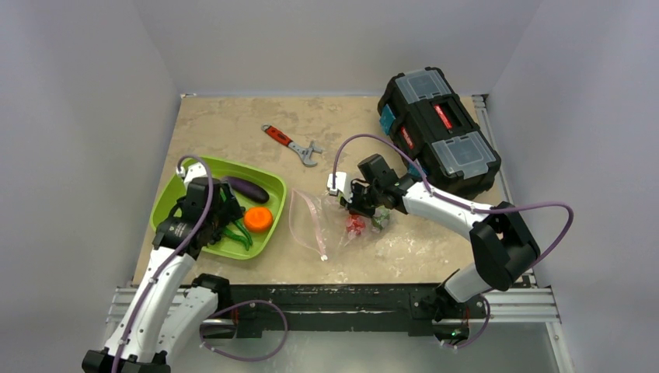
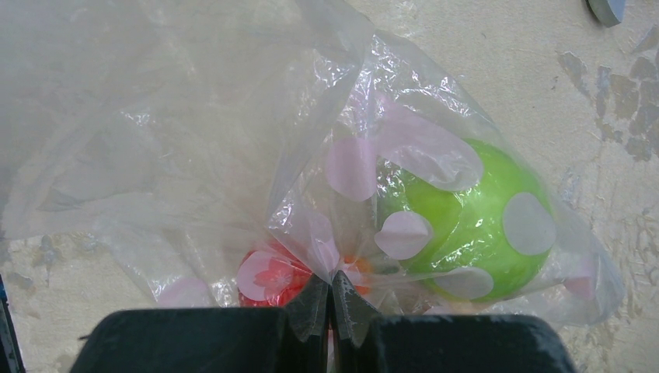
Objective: Open the zip-top bag and remove the fake food
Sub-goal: Place the fake fruit in the bin, then pick up the fake fruit from the zipper food storage bag.
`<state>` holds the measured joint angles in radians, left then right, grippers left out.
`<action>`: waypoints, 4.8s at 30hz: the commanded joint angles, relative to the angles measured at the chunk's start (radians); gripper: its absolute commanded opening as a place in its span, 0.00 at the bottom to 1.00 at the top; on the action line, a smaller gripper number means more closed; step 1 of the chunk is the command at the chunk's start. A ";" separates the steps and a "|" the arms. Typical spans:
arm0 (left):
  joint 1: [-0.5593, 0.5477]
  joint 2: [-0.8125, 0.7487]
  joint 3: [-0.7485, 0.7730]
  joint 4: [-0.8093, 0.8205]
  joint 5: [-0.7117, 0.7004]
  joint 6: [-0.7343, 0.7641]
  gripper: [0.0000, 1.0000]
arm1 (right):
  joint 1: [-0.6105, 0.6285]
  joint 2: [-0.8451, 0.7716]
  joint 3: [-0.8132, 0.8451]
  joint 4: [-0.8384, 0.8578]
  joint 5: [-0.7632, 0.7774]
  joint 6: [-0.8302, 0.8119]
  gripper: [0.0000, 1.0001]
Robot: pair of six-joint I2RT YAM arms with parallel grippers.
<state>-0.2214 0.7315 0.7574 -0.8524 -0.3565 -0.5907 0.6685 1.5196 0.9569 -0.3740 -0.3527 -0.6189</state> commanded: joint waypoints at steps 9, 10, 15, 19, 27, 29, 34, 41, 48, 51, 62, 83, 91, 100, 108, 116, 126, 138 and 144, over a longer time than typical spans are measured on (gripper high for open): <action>0.008 -0.130 0.000 0.068 0.334 0.115 0.87 | 0.003 0.006 0.028 -0.008 -0.030 -0.019 0.00; 0.008 -0.139 -0.004 0.072 0.364 0.120 0.88 | 0.002 0.005 0.028 -0.008 -0.032 -0.020 0.00; 0.008 -0.161 -0.014 0.079 0.478 0.118 0.90 | 0.003 0.004 0.028 -0.008 -0.034 -0.022 0.00; 0.008 -0.169 -0.024 0.098 0.568 0.112 0.91 | 0.002 0.003 0.028 -0.012 -0.043 -0.027 0.00; -0.003 -0.178 -0.068 0.158 0.720 0.078 0.91 | 0.003 0.003 0.028 -0.016 -0.050 -0.031 0.00; -0.018 -0.182 -0.084 0.174 0.734 0.066 0.90 | 0.002 0.004 0.028 -0.016 -0.052 -0.033 0.00; -0.099 -0.178 -0.122 0.236 0.722 0.024 0.89 | 0.003 0.005 0.028 -0.021 -0.057 -0.036 0.00; -0.218 -0.151 -0.145 0.294 0.659 -0.014 0.88 | 0.003 0.004 0.028 -0.023 -0.057 -0.039 0.00; -0.231 -0.174 -0.182 0.331 0.673 -0.040 0.87 | 0.003 0.005 0.028 -0.026 -0.060 -0.041 0.00; -0.236 -0.169 -0.196 0.351 0.683 -0.051 0.87 | 0.002 0.005 0.028 -0.028 -0.063 -0.043 0.00; -0.265 -0.184 -0.248 0.407 0.684 -0.079 0.87 | 0.002 0.005 0.028 -0.031 -0.069 -0.048 0.01; -0.480 -0.088 -0.326 0.557 0.549 -0.160 0.86 | 0.003 0.007 0.029 -0.043 -0.075 -0.061 0.06; -0.528 -0.042 -0.343 0.613 0.528 -0.181 0.81 | 0.003 0.007 0.028 -0.044 -0.077 -0.061 0.09; -0.557 -0.003 -0.343 0.668 0.528 -0.174 0.80 | 0.003 0.007 0.027 -0.052 -0.086 -0.069 0.14; -0.570 0.042 -0.346 0.710 0.538 -0.174 0.70 | 0.003 -0.001 0.029 -0.067 -0.107 -0.080 0.25; -0.585 0.024 -0.319 0.629 0.497 -0.145 0.63 | 0.002 -0.038 0.030 -0.096 -0.154 -0.106 0.40; -0.582 -0.156 -0.219 0.268 0.375 -0.086 0.68 | -0.019 -0.113 0.036 -0.185 -0.237 -0.217 0.50; -0.582 -0.016 -0.195 0.236 0.278 -0.123 0.50 | -0.028 -0.241 -0.130 -0.166 -0.170 -0.564 0.55; -0.582 0.087 -0.207 0.383 0.295 -0.085 0.49 | -0.028 -0.198 -0.157 -0.098 -0.092 -0.569 0.57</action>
<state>-0.8009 0.7807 0.5259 -0.6025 -0.0570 -0.7109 0.6456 1.3067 0.8146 -0.5358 -0.5034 -1.1404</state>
